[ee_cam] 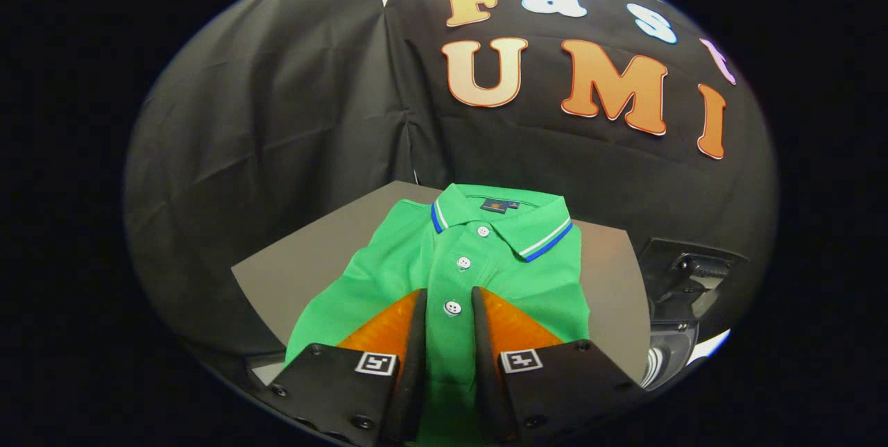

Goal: Put the clothes into the washing machine and then close the washing machine lid.

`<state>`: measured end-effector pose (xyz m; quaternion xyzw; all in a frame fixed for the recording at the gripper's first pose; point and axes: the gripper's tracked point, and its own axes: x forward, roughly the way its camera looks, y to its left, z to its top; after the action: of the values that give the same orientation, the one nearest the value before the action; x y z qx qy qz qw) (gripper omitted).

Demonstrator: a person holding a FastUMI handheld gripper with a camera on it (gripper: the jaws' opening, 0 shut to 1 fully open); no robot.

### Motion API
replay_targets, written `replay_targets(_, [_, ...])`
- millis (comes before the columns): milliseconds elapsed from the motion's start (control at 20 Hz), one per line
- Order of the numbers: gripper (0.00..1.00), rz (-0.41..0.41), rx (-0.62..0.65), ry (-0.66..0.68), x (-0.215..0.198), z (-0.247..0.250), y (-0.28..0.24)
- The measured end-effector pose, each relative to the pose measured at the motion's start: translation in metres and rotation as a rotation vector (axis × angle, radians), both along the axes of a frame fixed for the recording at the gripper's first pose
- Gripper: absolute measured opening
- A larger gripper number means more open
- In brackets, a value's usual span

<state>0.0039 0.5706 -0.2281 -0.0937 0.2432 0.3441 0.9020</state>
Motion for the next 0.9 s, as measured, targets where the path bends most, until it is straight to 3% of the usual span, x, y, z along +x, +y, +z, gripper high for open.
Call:
replay_targets(50, [0.41, 0.030, -0.028, -0.018, 0.002, -0.003, -0.001])
replay_targets(200, [0.19, 0.027, -0.015, -0.046, 0.005, 0.000, -0.004])
replay_targets(300, [0.15, 0.027, 0.022, -0.054, 0.003, 0.004, -0.005])
replay_targets(900, [0.15, 0.036, 0.354, -0.164, -0.003, 0.103, -0.041])
